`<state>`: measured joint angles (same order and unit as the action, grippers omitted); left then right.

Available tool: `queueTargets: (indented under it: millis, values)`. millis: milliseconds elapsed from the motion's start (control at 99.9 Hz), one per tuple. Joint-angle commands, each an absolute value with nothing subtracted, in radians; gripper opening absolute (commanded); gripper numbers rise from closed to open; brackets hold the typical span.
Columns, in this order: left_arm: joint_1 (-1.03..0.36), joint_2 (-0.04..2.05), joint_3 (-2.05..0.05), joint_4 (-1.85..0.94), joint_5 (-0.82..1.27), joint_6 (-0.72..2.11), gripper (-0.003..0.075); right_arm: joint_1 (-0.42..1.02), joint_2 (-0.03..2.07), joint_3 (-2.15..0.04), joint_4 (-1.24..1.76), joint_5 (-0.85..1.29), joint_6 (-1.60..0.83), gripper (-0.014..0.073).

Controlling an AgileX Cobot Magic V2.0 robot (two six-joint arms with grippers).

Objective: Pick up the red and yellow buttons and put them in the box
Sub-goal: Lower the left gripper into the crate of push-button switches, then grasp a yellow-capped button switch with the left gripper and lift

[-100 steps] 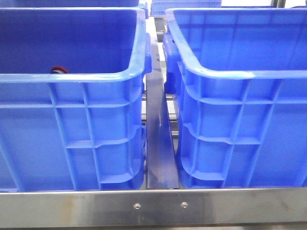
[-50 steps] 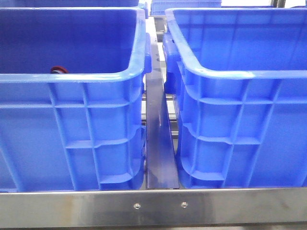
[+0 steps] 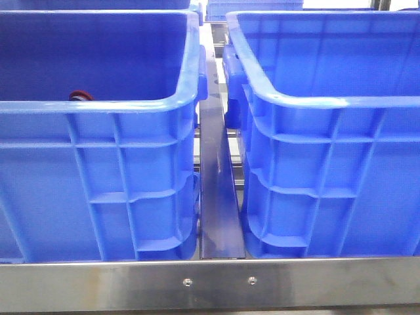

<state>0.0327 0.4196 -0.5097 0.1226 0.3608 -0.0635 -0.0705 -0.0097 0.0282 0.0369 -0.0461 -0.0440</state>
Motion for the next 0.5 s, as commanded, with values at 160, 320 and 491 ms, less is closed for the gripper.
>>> queueTargets:
  millis: [160,320,491]
  values:
    - [0.033,0.697,-0.739,0.000,0.452,-0.064,0.0009,-0.071,-0.030,0.033,0.037,-0.122,-0.051,-0.0096]
    - [0.033,0.862,-0.866,-0.061,0.544,-0.038,0.0271,-0.071,-0.030,0.033,0.037,-0.122,-0.051,-0.0096]
    - [0.033,1.027,-0.982,-0.063,0.654,-0.038,0.0557,-0.071,-0.030,0.033,0.037,-0.122,-0.051,-0.0096]
